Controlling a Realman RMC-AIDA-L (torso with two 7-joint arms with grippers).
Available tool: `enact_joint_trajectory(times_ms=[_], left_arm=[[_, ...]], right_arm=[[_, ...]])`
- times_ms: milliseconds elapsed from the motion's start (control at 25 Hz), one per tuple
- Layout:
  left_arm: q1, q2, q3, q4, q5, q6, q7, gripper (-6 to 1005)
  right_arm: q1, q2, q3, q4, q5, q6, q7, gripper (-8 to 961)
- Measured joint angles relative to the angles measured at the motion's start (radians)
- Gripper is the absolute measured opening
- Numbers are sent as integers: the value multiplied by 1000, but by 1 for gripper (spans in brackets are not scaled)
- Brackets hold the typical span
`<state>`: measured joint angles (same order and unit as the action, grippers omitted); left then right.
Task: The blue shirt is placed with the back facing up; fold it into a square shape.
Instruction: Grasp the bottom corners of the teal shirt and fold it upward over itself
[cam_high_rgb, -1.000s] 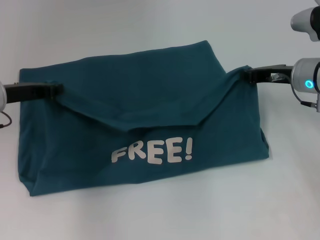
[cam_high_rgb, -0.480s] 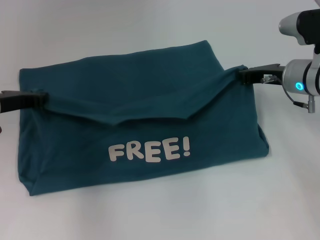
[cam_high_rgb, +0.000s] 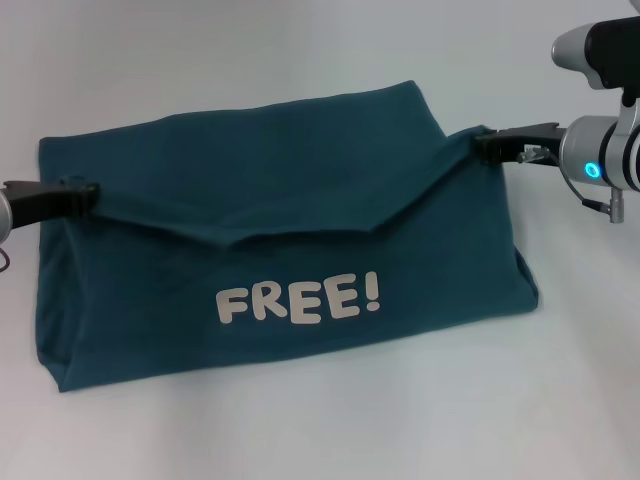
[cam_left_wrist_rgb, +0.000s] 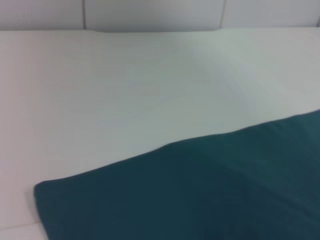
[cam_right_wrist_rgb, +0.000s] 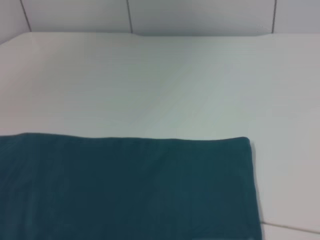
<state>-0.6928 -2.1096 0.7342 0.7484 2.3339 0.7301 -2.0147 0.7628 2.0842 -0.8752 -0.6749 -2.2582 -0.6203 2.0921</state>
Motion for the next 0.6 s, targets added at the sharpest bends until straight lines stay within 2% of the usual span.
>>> enact_joint_trajectory(times_ms=[120, 480, 600], left_arm=[[0, -4, 0, -6, 0, -26, -4, 148], [-9, 8, -7, -47, 30, -54, -10, 342], [-8, 11, -12, -51, 49, -71, -26, 428]], right_arm=[[6, 1, -3, 0, 4, 11, 5, 134], [20, 2, -5, 16, 2, 26, 6, 314], [23, 2, -5, 23, 2, 25, 6, 459]])
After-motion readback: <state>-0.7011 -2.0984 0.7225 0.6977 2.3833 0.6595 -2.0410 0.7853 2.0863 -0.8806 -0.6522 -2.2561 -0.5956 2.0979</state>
